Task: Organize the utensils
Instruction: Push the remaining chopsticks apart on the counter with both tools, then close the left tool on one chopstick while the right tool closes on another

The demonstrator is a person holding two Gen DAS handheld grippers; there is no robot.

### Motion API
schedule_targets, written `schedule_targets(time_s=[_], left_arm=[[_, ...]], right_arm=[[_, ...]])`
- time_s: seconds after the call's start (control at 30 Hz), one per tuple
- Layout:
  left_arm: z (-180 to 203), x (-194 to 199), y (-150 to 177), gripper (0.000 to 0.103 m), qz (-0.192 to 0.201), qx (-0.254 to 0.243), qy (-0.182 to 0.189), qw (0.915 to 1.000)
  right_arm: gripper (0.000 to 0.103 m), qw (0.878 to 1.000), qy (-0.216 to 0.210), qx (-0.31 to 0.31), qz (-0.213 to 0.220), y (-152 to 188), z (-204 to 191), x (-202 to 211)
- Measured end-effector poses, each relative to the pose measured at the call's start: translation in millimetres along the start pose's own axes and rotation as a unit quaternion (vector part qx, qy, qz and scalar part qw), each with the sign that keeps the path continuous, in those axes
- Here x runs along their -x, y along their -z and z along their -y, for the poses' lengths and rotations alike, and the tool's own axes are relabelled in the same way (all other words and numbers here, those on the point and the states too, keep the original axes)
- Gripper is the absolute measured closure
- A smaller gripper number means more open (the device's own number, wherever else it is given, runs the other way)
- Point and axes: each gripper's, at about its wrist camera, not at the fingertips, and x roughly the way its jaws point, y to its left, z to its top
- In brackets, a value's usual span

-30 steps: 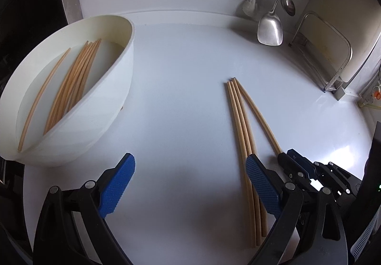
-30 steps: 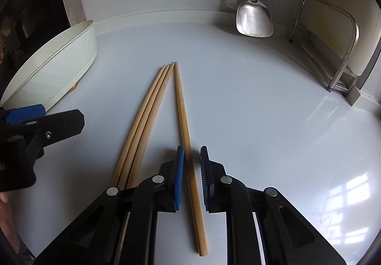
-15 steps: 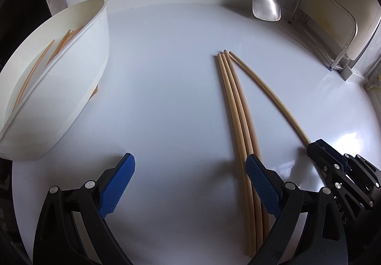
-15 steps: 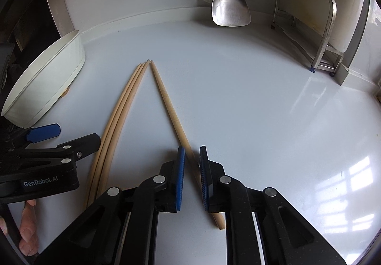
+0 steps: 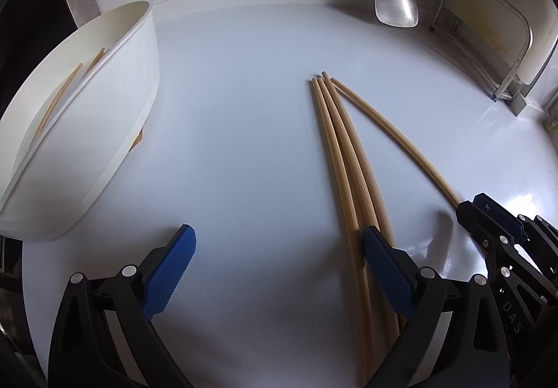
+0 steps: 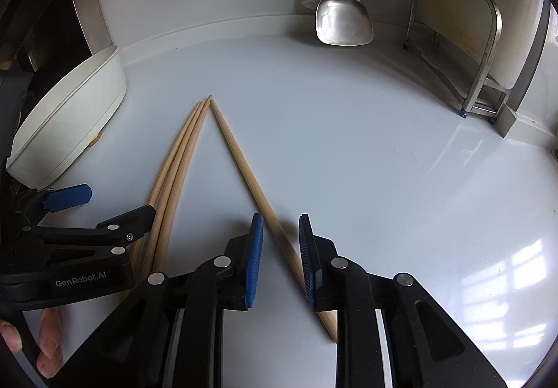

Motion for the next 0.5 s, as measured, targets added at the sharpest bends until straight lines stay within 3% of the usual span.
schedule_targets(time_s=[0.37, 0.5], left_arm=[[0.7, -3.8, -4.8, 0.009, 0.006, 0.008, -0.004, 0.9999], [3.2, 0.2, -5.1, 0.029, 0.015, 0.008, -0.003, 0.9998]], right_arm=[[0.081, 0.998, -0.013, 0.064, -0.009, -10.7, -8.7, -13.1], [0.082, 0.997, -0.015, 0.074, -0.009, -11.5, -11.8, -14.2]])
